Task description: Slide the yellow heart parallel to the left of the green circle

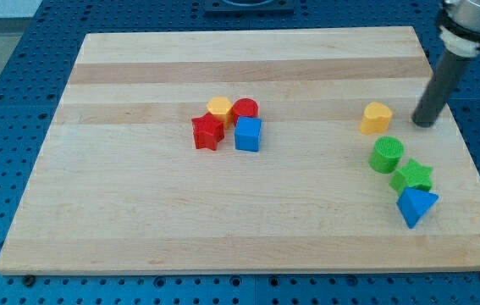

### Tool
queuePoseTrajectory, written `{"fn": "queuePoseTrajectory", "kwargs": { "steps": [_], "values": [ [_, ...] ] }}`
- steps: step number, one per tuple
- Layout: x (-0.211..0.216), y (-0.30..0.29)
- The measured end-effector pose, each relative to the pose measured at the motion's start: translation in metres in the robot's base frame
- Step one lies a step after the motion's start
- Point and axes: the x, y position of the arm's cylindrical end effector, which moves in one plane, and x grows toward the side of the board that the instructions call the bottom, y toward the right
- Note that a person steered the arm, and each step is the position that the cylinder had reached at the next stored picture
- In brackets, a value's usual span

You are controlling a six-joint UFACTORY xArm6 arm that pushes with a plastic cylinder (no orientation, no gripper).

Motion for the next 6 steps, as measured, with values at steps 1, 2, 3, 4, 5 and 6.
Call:
{"fn": "queuePoseTrajectory", "kwargs": {
  "steps": [1,2,3,4,5,6],
  "values": [
    [-0.003,-0.008],
    [0.004,-0.039],
    [0.008,-0.05],
    [0.015,-0.081],
    [0.015,-0.087],
    [0.027,-0.118]
  ]
}}
